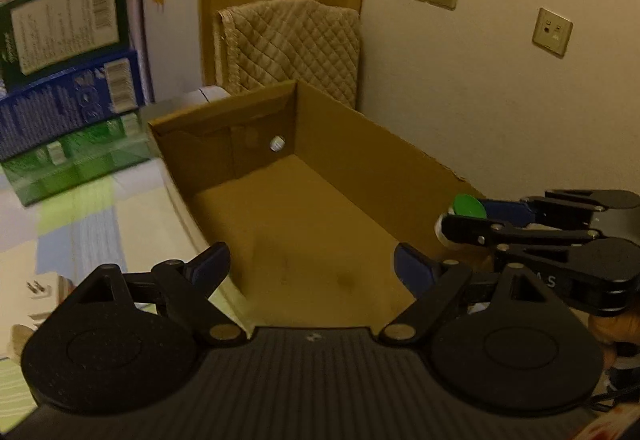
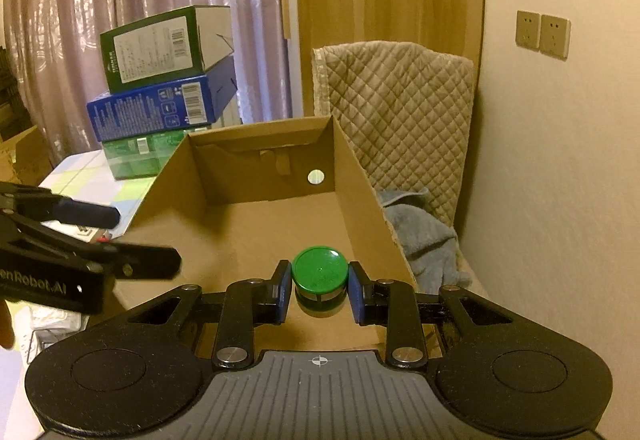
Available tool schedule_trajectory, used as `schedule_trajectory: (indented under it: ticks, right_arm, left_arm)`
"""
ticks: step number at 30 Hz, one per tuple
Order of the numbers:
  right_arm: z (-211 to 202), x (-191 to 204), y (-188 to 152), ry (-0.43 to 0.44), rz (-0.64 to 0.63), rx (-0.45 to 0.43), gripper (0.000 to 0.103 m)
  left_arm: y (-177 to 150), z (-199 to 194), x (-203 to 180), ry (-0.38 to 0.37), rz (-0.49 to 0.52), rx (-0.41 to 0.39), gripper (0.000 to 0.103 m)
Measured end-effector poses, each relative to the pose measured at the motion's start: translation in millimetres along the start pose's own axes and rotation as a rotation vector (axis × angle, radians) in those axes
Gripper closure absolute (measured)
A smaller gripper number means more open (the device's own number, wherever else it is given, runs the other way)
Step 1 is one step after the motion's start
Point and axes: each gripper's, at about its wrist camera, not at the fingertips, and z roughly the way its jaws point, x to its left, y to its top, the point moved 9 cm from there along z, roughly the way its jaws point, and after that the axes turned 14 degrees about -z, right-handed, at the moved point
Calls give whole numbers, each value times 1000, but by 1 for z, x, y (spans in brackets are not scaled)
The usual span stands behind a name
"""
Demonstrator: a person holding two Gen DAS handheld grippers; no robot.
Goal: Organize rigid objects
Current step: 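Carry the panel into the cardboard box and open the left tool while the right tool carries the jar, then lower the green-lidded jar into the box and open the right tool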
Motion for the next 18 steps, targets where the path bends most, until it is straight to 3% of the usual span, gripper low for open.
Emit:
schedule_trajectory:
  ticks: [9, 18]
  right_arm:
    - [1, 5, 0, 15, 5, 4, 77]
    - [2, 13, 3, 27, -5, 7, 77]
  left_arm:
    - [7, -29, 36, 54, -71, -40, 17]
    - [3, -39, 42, 59, -75, -43, 17]
